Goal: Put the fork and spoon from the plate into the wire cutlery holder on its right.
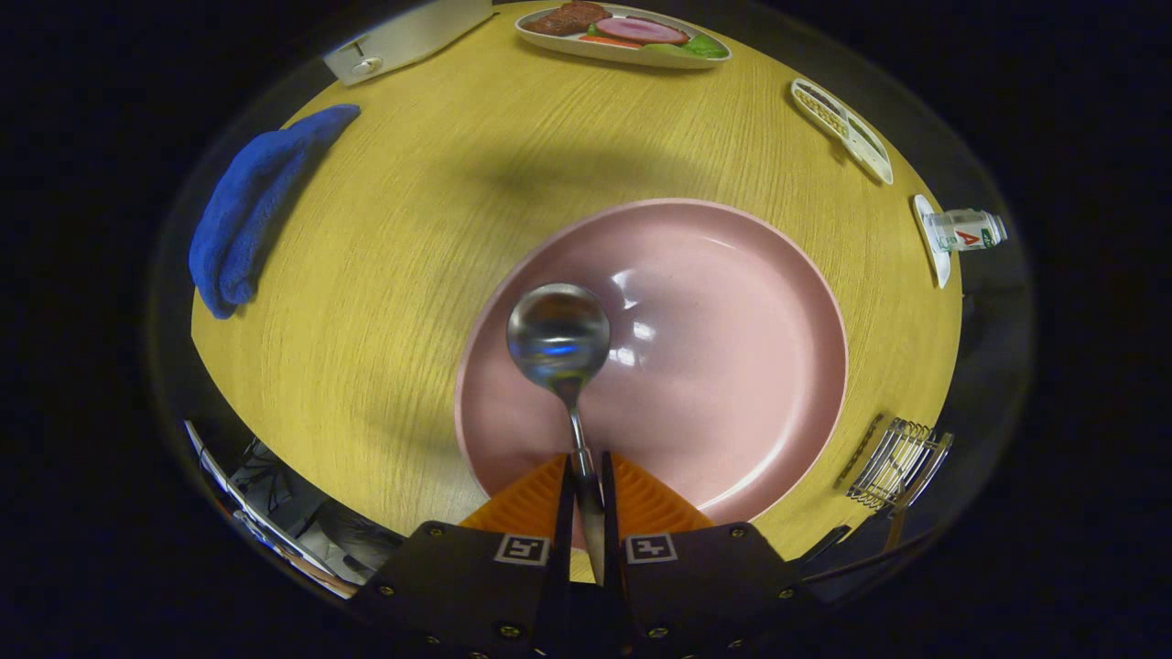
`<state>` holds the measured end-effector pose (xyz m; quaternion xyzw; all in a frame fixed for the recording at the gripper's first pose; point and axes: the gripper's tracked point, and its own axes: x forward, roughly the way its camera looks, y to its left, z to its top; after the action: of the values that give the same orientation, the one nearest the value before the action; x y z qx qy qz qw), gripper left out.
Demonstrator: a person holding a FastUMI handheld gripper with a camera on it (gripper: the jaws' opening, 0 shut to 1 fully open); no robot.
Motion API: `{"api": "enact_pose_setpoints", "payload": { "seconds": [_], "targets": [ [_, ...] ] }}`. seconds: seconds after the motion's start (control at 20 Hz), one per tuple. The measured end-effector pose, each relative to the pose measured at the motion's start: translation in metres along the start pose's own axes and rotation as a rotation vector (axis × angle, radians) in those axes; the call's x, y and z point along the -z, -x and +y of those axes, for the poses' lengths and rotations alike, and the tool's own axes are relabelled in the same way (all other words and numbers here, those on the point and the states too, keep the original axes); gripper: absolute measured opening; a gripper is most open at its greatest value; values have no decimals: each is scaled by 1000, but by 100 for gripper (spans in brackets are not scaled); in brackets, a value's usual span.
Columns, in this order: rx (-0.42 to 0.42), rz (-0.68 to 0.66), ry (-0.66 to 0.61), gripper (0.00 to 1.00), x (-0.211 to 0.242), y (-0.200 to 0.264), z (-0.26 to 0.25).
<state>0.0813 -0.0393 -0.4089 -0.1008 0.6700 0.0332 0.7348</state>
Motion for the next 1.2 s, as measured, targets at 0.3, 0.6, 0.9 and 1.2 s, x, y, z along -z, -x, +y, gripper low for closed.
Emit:
{"api": "enact_pose_setpoints", "payload": {
  "seconds": [0.3, 0.6, 0.9, 1.2],
  "targets": [
    [-19, -11, -105, 9, 0, 8, -2],
    [19, -16, -149, 8, -4, 31, -17],
    [80, -37, -178, 8, -8, 56, -33],
    [149, -62, -219, 8, -8, 90, -55]
  ]
}}
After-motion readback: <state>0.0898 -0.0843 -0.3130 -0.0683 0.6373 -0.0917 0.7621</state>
